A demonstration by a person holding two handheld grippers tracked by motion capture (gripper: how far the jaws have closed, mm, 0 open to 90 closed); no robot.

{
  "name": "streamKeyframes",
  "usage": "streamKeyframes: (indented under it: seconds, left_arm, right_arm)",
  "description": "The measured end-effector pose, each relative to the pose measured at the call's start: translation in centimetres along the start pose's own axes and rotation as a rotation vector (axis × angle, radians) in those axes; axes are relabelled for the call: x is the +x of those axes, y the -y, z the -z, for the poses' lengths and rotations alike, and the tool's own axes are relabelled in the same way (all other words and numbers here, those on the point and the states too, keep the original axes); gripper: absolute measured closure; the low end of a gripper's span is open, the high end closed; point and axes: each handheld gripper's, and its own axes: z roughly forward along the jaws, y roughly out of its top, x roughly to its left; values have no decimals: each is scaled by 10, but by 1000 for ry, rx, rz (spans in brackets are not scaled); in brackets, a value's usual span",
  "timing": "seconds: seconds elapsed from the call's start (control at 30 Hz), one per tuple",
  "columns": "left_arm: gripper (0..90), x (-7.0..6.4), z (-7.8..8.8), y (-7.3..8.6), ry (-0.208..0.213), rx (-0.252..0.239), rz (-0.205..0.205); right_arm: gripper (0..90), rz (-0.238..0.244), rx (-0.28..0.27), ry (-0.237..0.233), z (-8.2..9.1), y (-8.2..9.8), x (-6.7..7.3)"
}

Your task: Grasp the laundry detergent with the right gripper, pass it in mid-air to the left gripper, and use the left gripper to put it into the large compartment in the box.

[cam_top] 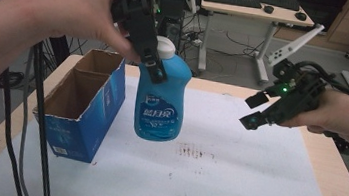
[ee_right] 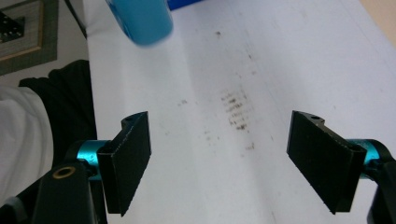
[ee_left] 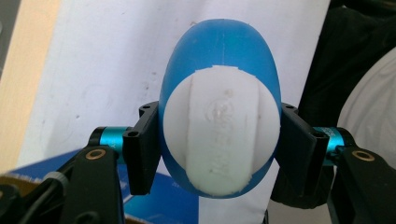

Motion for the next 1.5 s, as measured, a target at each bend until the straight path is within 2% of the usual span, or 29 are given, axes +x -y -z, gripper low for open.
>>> streamKeyframes:
  seconds: [0.1, 0.23, 0.33, 0.37, 0.4, 0.43, 0.47, 0.53, 0.57, 0.6, 0.63, 0.7, 0.77, 0.83, 0.87, 0.9, 1.0, 1.2, 1.3, 1.5]
  left_arm:
    - [382, 5, 11, 10, -23, -28, 43]
    - [383, 11, 25, 24, -61, -64, 117]
    - [383, 16, 38, 36, -89, -86, 174]
    - [383, 16, 38, 36, -89, -86, 174]
    - [383, 19, 46, 44, -114, -103, 219]
    - [383, 19, 46, 44, -114, -103, 219]
    - [383, 21, 53, 53, -138, -111, 263]
    - [384, 22, 56, 57, -148, -113, 278]
    - [383, 25, 66, 74, -186, -118, 340]
    - [383, 25, 66, 74, -186, -118, 340]
    - [383, 27, 72, 85, -213, -120, 374]
    - [383, 28, 76, 96, -241, -123, 413]
    - [383, 29, 78, 101, -256, -123, 427]
    - [383, 32, 84, 115, -295, -118, 470]
    - [383, 32, 84, 115, -295, -118, 470]
    - [384, 34, 85, 123, -315, -118, 500]
    - [383, 37, 84, 132, -332, -111, 536]
    - [384, 42, 79, 140, -339, -107, 569]
    - [384, 43, 75, 141, -339, -101, 573]
    - [384, 49, 52, 147, -329, -75, 586]
  right_arm:
    - [215, -15, 37, 49, 1, 8, -3]
    - [216, -21, 94, 85, 0, 18, -8]
    - [216, -25, 93, 92, 1, 22, -9]
    - [216, -25, 93, 92, 1, 22, -9]
    - [216, -34, 98, 102, 2, 23, -10]
    - [216, -34, 98, 102, 2, 23, -10]
    - [216, -38, 96, 104, 5, 26, -10]
    - [216, -41, 98, 108, 7, 28, -11]
    - [216, -51, 100, 117, 10, 32, -13]
    - [216, -51, 100, 117, 10, 32, -13]
    - [216, -60, 99, 123, 12, 34, -14]
    - [216, -60, 90, 127, 14, 36, -16]
    - [216, -63, 85, 129, 15, 37, -17]
    - [216, -74, 86, 139, 17, 40, -19]
    - [216, -78, 91, 144, 18, 41, -19]
    - [216, -75, 90, 145, 18, 42, -19]
    - [216, -82, 93, 154, 19, 44, -20]
    - [216, -91, 82, 160, 23, 46, -20]
    - [216, -93, 84, 161, 23, 47, -20]
    - [216, -96, 90, 164, 22, 50, -21]
